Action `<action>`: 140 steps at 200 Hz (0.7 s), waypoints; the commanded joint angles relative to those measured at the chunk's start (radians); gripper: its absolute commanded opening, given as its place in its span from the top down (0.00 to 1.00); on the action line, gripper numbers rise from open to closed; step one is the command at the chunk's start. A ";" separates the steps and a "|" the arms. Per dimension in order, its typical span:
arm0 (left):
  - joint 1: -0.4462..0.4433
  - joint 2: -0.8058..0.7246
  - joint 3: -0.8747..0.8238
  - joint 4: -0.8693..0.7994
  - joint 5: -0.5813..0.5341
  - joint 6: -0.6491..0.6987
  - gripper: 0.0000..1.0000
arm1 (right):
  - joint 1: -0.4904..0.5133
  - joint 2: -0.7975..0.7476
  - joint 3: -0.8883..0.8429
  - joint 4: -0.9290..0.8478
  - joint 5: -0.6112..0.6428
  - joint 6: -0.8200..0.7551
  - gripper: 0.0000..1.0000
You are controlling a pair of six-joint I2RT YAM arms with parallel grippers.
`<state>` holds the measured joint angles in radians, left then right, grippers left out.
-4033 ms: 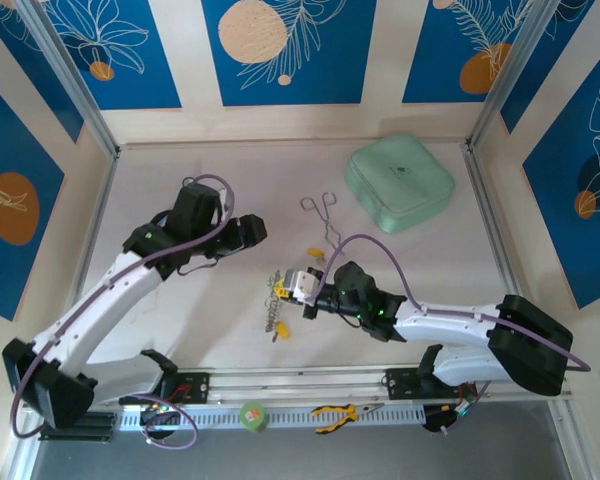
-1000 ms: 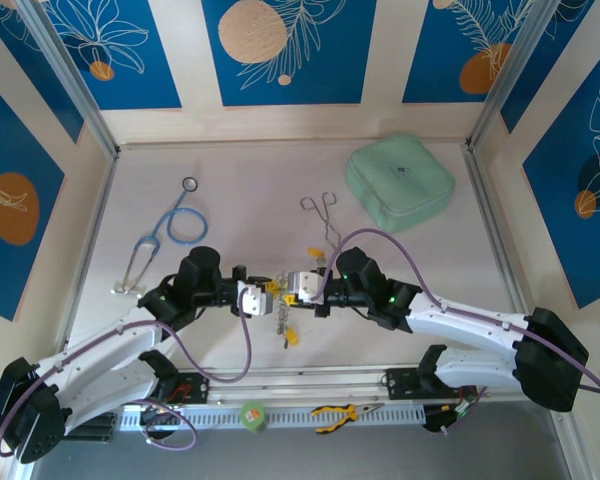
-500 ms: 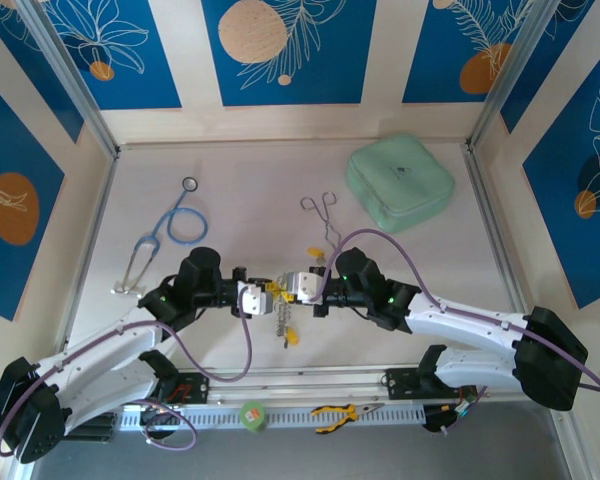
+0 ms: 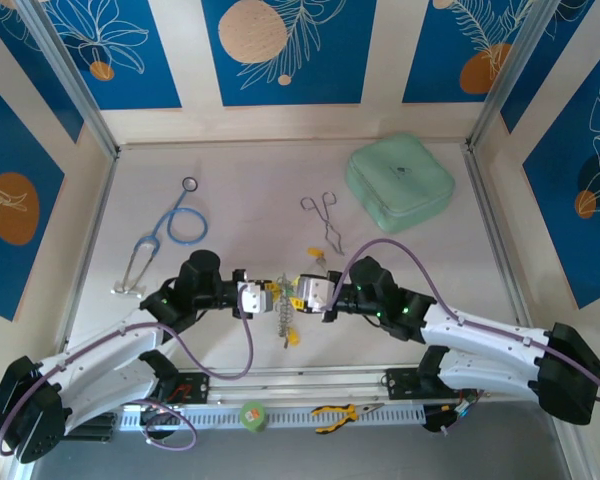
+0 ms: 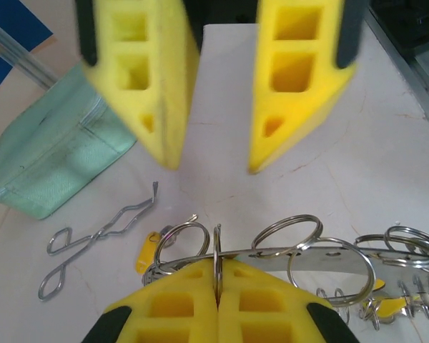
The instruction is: Put the keys on the keyring
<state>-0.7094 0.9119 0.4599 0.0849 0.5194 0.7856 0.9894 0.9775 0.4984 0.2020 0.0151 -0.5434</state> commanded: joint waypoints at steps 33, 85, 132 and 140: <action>-0.008 0.003 -0.012 0.082 0.021 -0.110 1.00 | 0.092 0.028 -0.035 0.018 0.128 -0.105 0.64; -0.008 0.005 -0.008 0.075 0.030 -0.116 1.00 | 0.106 0.079 -0.023 0.105 0.190 -0.131 0.64; -0.007 0.008 -0.006 0.070 0.031 -0.116 1.00 | 0.110 0.076 -0.020 0.115 0.183 -0.133 0.65; -0.007 0.010 -0.007 0.070 0.033 -0.117 1.00 | 0.110 0.074 -0.019 0.112 0.177 -0.130 0.65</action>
<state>-0.7094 0.9192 0.4568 0.1196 0.5198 0.6849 1.0897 1.0584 0.4690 0.2836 0.1886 -0.6651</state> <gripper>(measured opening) 0.040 0.356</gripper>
